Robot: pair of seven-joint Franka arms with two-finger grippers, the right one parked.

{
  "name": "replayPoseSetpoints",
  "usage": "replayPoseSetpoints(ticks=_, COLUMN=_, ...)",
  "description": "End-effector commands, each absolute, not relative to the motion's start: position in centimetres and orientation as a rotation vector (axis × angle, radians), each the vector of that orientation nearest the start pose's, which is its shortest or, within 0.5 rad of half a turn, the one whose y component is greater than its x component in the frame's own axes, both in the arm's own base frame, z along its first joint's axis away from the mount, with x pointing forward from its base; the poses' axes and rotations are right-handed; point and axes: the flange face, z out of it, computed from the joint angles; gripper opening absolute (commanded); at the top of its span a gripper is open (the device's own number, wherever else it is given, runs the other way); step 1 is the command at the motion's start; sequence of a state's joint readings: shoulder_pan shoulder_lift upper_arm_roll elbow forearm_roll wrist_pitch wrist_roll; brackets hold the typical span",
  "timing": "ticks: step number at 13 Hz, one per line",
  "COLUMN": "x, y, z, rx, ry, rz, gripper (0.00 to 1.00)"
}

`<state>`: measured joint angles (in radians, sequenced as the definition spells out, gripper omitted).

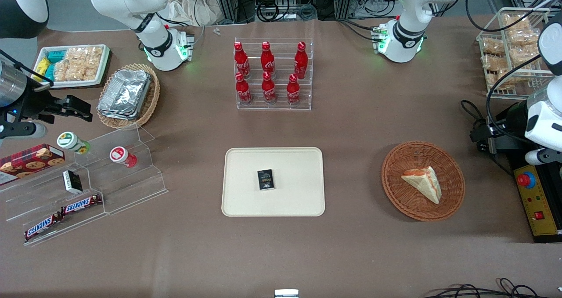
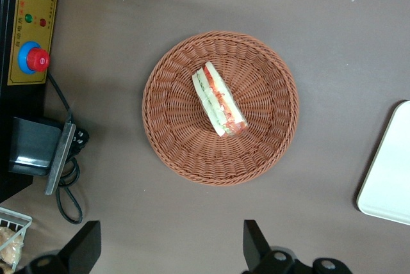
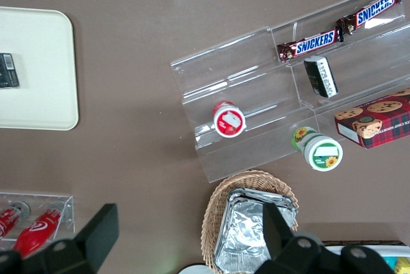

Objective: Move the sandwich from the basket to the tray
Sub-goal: 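Move the left gripper down over the wrapped sandwich in the wicker basket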

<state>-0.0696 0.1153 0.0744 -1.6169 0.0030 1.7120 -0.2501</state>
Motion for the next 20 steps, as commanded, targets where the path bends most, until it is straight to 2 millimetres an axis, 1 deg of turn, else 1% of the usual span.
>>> replayPoseSetpoints(ticks=1, x=60.8, y=-0.1, z=53.7, rx=-3.084, ry=-0.386, rz=0.072, gripper=1.0)
replayPoseSetpoints(ticks=2, x=61.4, y=0.0, z=53.3, rx=-3.075, ry=-0.38, rz=0.072, gripper=1.0)
replayPoseSetpoints(ticks=3, x=62.1, y=-0.3, z=52.3, rx=-3.075, ry=-0.388, rz=0.091, gripper=1.0)
replayPoseSetpoints(ticks=4, x=62.4, y=-0.3, z=51.6, rx=-3.077, ry=-0.416, rz=0.099, gripper=1.0)
replayPoseSetpoints(ticks=5, x=62.9, y=-0.5, z=49.4, rx=-3.055, ry=-0.501, rz=0.139, gripper=1.0)
replayPoseSetpoints(ticks=6, x=63.5, y=-0.9, z=47.6, rx=-3.013, ry=-0.662, rz=0.142, gripper=1.0)
replayPoseSetpoints(ticks=7, x=64.1, y=-1.5, z=45.1, rx=-2.963, ry=-0.826, rz=0.142, gripper=1.0)
replayPoseSetpoints(ticks=8, x=64.4, y=-1.2, z=41.9, rx=-2.94, ry=-0.91, rz=0.127, gripper=1.0)
replayPoseSetpoints(ticks=9, x=64.4, y=-0.9, z=39.3, rx=-2.942, ry=-0.955, rz=0.064, gripper=1.0)
replayPoseSetpoints(ticks=10, x=63.8, y=-1.1, z=36.6, rx=-2.919, ry=-1.064, rz=0.004, gripper=1.0)
replayPoseSetpoints(ticks=11, x=63.7, y=-1.2, z=35.3, rx=-2.886, ry=-1.178, rz=-0.051, gripper=1.0)
replayPoseSetpoints(ticks=12, x=63.8, y=-1.6, z=34.0, rx=-2.867, ry=-1.232, rz=-0.062, gripper=1.0)
replayPoseSetpoints(ticks=13, x=63.9, y=-2.0, z=33.1, rx=-2.86, ry=-1.242, rz=-0.049, gripper=1.0)
replayPoseSetpoints(ticks=15, x=64.0, y=-2.0, z=31.7, rx=-2.85, ry=-1.269, rz=-0.019, gripper=1.0)
replayPoseSetpoints(ticks=18, x=63.8, y=-1.6, z=29.6, rx=-2.847, ry=-1.362, rz=0.063, gripper=1.0)
replayPoseSetpoints(ticks=20, x=63.7, y=-1.6, z=28.5, rx=-2.841, ry=-1.367, rz=0.082, gripper=1.0)
